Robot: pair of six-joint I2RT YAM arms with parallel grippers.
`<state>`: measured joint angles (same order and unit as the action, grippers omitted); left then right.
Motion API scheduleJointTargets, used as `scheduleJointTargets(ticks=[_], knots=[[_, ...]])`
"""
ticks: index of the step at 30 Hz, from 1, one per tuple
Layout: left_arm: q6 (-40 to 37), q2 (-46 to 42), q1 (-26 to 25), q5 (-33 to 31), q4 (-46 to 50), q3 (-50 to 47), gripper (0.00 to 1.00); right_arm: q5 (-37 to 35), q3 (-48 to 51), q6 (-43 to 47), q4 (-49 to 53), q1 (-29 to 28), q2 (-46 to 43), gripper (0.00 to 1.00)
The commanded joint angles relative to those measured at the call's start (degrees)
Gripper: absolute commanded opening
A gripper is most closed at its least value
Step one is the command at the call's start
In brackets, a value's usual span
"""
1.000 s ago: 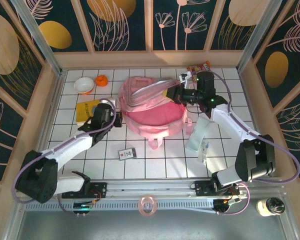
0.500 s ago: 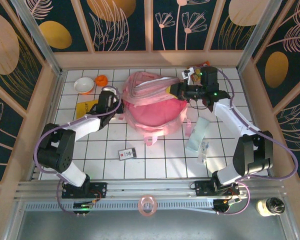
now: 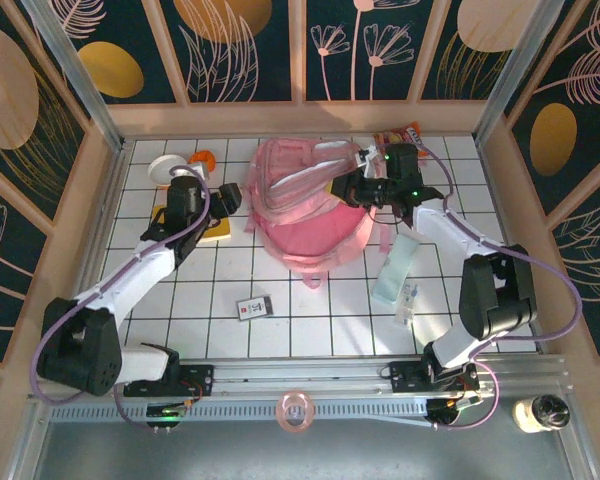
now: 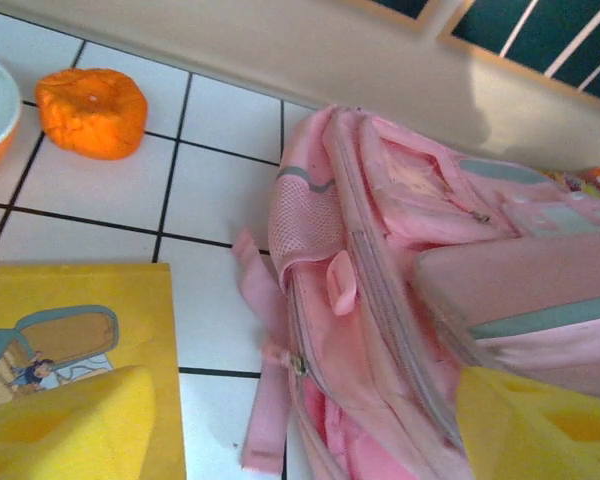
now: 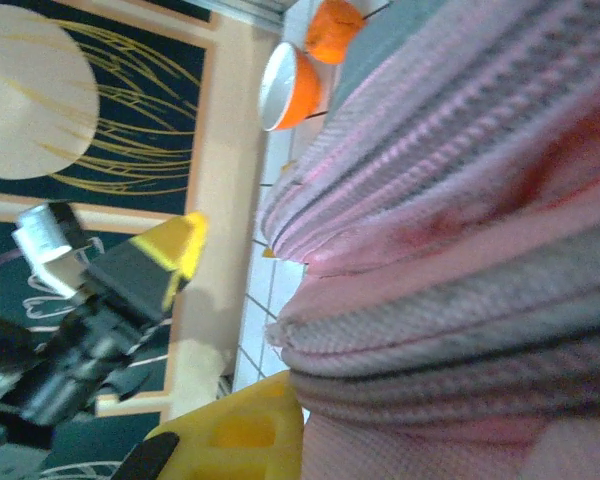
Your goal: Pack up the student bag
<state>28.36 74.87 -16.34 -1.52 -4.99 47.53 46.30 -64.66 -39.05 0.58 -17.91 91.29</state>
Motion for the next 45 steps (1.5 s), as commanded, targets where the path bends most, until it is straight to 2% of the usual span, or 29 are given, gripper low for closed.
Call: scheduleJointTargets(ticks=[1,5,8,14,17,23,26,32,34,36,38,40,43,45], knots=[[1.7,-1.3,2.6,0.2,4.9,-2.7,0.81,-6.7,0.9,1.7,-1.4,-0.3,-0.1,0.16],[3.2,-1.4,7.0,2.8,5.1,-4.5,0.81,-12.8,0.9,5.2,8.8,-1.5,-2.0,0.42],[2.9,0.0,9.8,4.0,5.8,-4.5,0.81,-18.1,1.3,7.2,17.6,-2.2,-3.6,0.51],[1.9,5.4,16.6,8.1,6.4,-1.9,0.81,-24.9,1.7,8.9,29.8,-3.3,-5.2,0.58],[0.3,7.8,19.0,7.3,7.2,0.1,0.82,-26.2,1.8,8.8,33.5,-3.6,-6.7,0.61],[-0.8,15.0,26.8,9.1,8.2,5.3,0.83,-34.3,-3.7,8.6,40.0,-7.0,-9.4,0.62],[-1.0,18.5,28.3,7.0,9.1,7.8,0.85,-35.5,-7.5,7.4,39.4,-9.4,-8.2,0.62],[-1.3,26.7,29.7,5.0,9.7,14.4,0.84,-31.9,-13.8,5.6,26.0,-19.5,1.4,0.61],[-2.2,30.1,29.6,5.5,8.9,16.1,0.79,-31.0,-16.4,4.5,22.2,-22.5,5.6,0.61],[-2.9,33.0,29.7,8.7,10.5,18.5,0.71,-29.4,-18.1,3.5,18.2,-24.5,8.9,0.61],[-2.8,34.8,29.7,9.4,11.8,19.3,0.67,-27.6,-20.4,2.7,15.7,-25.5,12.8,0.61],[-2.1,34.8,29.7,10.0,10.6,17.8,0.64,-27.4,-22.7,2.7,15.0,-26.5,15.9,0.61],[-0.9,33.9,29.7,11.8,9.8,14.9,0.53,-26.7,-24.8,3.0,14.5,-27.5,19.2,0.61],[-0.6,32.8,29.6,12.6,9.4,12.6,0.50,-25.7,-25.0,2.9,13.5,-27.7,20.5,0.60]])
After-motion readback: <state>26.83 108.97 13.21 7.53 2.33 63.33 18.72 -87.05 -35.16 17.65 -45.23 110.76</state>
